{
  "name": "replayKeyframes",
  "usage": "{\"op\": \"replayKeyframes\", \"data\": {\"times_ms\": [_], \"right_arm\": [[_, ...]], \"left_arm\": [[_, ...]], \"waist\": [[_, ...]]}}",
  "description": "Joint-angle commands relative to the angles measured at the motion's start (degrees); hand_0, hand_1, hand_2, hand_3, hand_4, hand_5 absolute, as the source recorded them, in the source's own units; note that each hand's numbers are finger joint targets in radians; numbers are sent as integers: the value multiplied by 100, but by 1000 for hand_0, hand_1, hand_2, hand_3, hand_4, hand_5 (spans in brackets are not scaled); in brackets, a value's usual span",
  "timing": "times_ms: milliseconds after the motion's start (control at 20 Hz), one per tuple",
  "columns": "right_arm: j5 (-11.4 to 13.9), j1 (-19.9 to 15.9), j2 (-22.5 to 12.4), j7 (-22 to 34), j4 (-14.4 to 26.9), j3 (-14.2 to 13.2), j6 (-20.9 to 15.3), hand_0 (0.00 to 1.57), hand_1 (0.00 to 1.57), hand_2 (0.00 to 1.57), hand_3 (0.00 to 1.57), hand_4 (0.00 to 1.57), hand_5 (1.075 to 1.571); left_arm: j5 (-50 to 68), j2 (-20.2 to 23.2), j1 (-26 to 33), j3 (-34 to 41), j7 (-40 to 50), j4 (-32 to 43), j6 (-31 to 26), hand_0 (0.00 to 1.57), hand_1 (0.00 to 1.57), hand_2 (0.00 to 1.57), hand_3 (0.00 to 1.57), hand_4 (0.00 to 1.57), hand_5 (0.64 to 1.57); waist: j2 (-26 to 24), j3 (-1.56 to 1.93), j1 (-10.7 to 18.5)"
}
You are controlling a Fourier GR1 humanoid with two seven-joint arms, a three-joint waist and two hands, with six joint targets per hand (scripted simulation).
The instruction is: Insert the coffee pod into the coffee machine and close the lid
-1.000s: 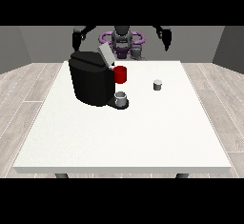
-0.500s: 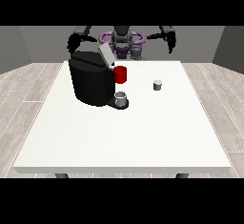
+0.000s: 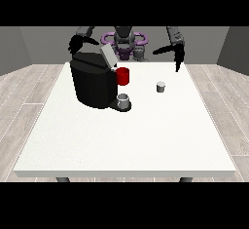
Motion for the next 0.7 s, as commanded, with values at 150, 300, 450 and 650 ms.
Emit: {"op": "replayKeyframes", "data": {"times_ms": [150, 300, 450, 650], "right_arm": [[69, -29, 76, 149, 38, 314, -310, 0, 0, 0, 0, 283, 1571], [126, -112, 77, -131, 15, 296, -52, 0, 0, 0, 0, 340, 1571], [108, -427, 75, 283, 135, 107, -261, 0, 0, 0, 0, 352, 1571], [217, -816, 21, 665, 105, 157, -361, 0, 0, 0, 0, 372, 1571]], "left_arm": [[-440, -76, -541, -130, 146, 1005, 216, 0, 0, 0, 0, 0, 1571], [-433, 258, -857, 190, -203, 1579, 211, 0, 0, 0, 0, 0, 1571], [-565, 243, -1079, 49, -106, 1953, 83, 0, 0, 0, 0, 0, 1571], [-860, 383, -1392, -53, -153, 2280, 157, 0, 0, 0, 0, 0, 1571]], "waist": [[94, 0, -36], [592, -1, -267], [431, 0, -76], [750, -2, -177]]}}
